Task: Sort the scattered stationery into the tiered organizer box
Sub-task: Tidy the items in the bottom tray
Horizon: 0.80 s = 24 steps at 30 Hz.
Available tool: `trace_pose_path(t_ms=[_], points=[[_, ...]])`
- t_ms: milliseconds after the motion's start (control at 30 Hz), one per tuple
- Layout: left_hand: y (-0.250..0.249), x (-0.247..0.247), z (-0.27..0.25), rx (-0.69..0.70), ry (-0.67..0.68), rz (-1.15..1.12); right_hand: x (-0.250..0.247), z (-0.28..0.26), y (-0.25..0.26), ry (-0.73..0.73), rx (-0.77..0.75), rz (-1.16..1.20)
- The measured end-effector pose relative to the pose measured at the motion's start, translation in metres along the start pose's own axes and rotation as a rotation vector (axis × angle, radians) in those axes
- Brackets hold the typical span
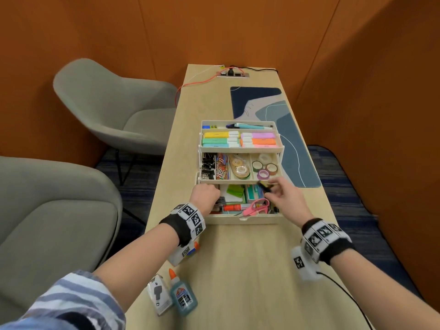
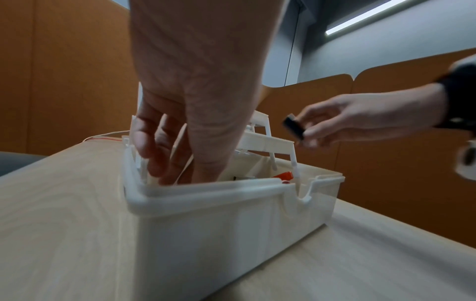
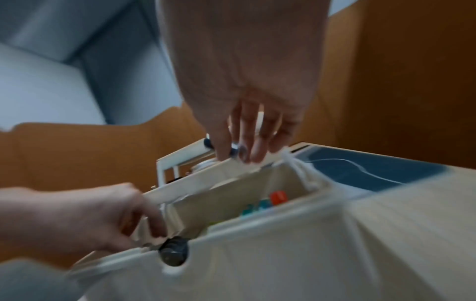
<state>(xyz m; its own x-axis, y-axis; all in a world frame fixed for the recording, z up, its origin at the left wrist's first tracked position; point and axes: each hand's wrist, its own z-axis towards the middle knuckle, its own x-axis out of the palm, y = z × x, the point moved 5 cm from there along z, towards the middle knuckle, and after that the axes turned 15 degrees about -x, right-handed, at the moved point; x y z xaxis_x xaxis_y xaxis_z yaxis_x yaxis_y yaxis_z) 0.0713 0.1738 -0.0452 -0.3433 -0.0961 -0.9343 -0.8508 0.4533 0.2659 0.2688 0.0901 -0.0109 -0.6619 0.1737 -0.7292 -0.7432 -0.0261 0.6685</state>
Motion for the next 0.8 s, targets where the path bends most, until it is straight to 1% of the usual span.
trace_pose_path(t_ms=[67,133,200,267,333,400,433,467,533,633,700,800], points=[[0.005,-0.004,-0.004,-0.015,-0.049,-0.055,0.028,0.019,0.007,0.273,0.006,-0.068],[0.013,-0.007,-0.010,-0.049,-0.099,-0.150,0.055,0.027,0.006,0.519,0.077,-0.140],[0.025,-0.011,-0.022,-0.089,-0.156,-0.275,0.076,0.030,0.005,0.682,0.103,-0.236],[0.042,-0.012,-0.037,-0.117,-0.233,-0.395,0.088,0.031,0.006,0.763,0.105,-0.335],[0.062,-0.010,-0.058,-0.156,-0.313,-0.525,0.094,0.032,0.005,0.786,0.127,-0.395],[0.081,-0.003,-0.081,-0.208,-0.383,-0.603,0.096,0.033,0.005,0.796,0.164,-0.436],[0.086,0.003,-0.090,-0.224,-0.377,-0.603,0.097,0.034,0.006,0.799,0.175,-0.455],[0.087,0.011,-0.098,-0.231,-0.323,-0.584,0.098,0.034,0.006,0.800,0.179,-0.471],[0.081,0.033,-0.107,-0.216,-0.127,-0.500,0.101,0.032,0.007,0.787,0.165,-0.512],[0.059,0.058,-0.113,-0.149,0.095,-0.345,0.100,0.028,0.004,0.709,0.143,-0.548],[0.046,0.068,-0.111,-0.125,0.173,-0.274,0.097,0.027,0.001,0.641,0.133,-0.509],[0.034,0.076,-0.107,-0.099,0.216,-0.169,0.092,0.027,0.001,0.572,0.117,-0.470]])
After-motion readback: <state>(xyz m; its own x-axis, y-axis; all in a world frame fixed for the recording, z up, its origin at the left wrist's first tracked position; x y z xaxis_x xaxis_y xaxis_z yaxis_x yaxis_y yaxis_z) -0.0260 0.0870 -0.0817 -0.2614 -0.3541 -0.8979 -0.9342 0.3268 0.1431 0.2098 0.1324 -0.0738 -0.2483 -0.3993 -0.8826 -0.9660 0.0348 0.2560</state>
